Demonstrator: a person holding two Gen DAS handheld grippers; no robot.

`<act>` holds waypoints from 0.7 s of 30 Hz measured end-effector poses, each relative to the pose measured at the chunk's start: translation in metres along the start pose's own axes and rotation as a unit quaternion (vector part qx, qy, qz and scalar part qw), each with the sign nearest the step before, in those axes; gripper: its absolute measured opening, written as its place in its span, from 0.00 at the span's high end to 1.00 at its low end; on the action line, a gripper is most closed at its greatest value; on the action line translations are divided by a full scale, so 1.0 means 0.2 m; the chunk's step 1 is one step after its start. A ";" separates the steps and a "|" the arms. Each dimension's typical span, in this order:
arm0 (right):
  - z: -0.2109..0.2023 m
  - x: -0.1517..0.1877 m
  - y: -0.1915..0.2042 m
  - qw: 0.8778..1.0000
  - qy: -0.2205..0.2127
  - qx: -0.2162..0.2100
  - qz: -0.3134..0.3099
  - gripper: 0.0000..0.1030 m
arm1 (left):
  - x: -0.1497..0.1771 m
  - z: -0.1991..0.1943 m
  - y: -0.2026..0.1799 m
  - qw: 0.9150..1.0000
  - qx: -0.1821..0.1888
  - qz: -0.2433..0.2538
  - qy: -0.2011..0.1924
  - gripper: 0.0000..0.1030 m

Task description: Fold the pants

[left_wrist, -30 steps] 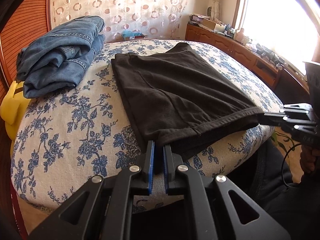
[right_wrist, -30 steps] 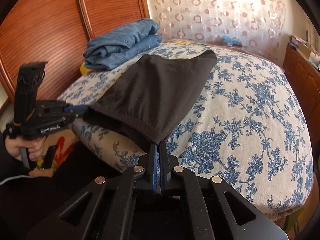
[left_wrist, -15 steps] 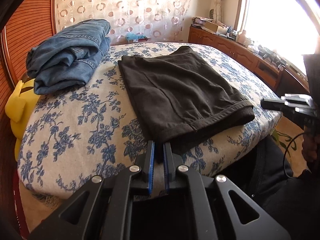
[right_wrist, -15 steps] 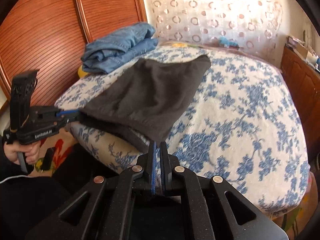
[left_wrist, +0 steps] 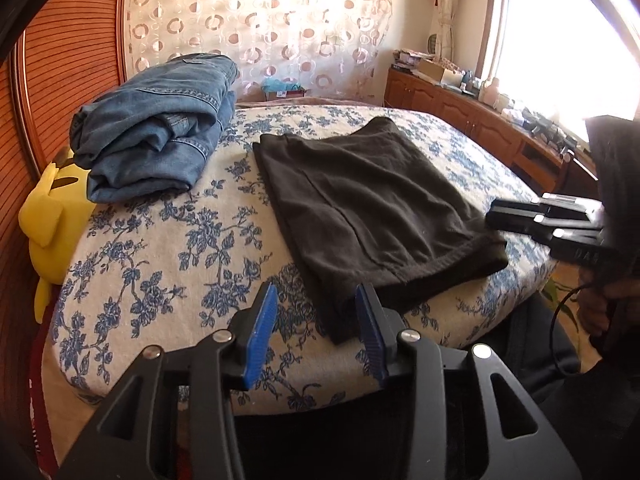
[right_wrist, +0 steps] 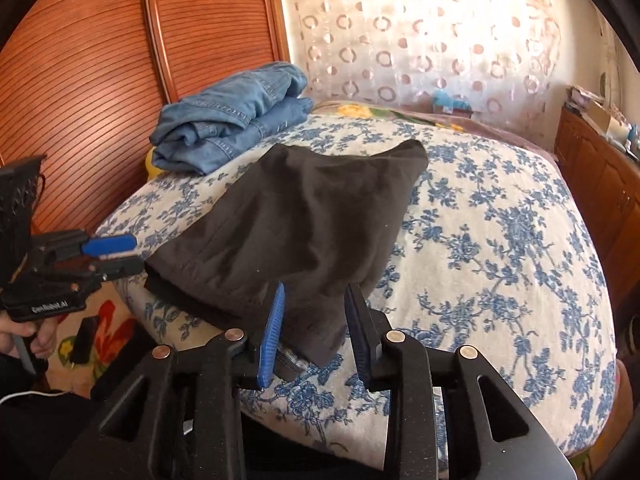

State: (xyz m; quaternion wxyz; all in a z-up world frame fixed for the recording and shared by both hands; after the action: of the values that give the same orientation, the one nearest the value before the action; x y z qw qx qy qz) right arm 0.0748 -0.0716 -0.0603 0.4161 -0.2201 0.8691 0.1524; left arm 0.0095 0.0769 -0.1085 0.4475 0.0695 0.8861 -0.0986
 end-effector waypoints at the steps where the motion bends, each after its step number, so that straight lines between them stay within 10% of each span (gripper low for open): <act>1: 0.01 0.01 0.00 1.000 0.001 0.001 -0.001 0.70 | -0.01 0.00 0.00 1.000 0.000 -0.001 -0.002 0.60; 21: 0.07 0.12 -0.02 0.999 0.024 0.028 0.009 0.65 | 0.02 0.15 -0.02 0.999 -0.011 0.000 0.035 0.60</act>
State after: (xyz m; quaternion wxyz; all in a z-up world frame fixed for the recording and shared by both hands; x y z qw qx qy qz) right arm 0.0726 -0.0754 -0.0875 0.3997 -0.2038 0.8846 0.1269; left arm 0.0300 0.0665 -0.1296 0.4168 0.0683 0.9023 -0.0866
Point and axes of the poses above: each gripper's, at about its wrist camera, not at the fingertips, and z roughly the way its jaws point, y to its left, x to its underside, the point moved 1 cm from there along z, roughly the way its jaws point, and after that the axes turned 7 degrees about -y, right-handed, at the moved point
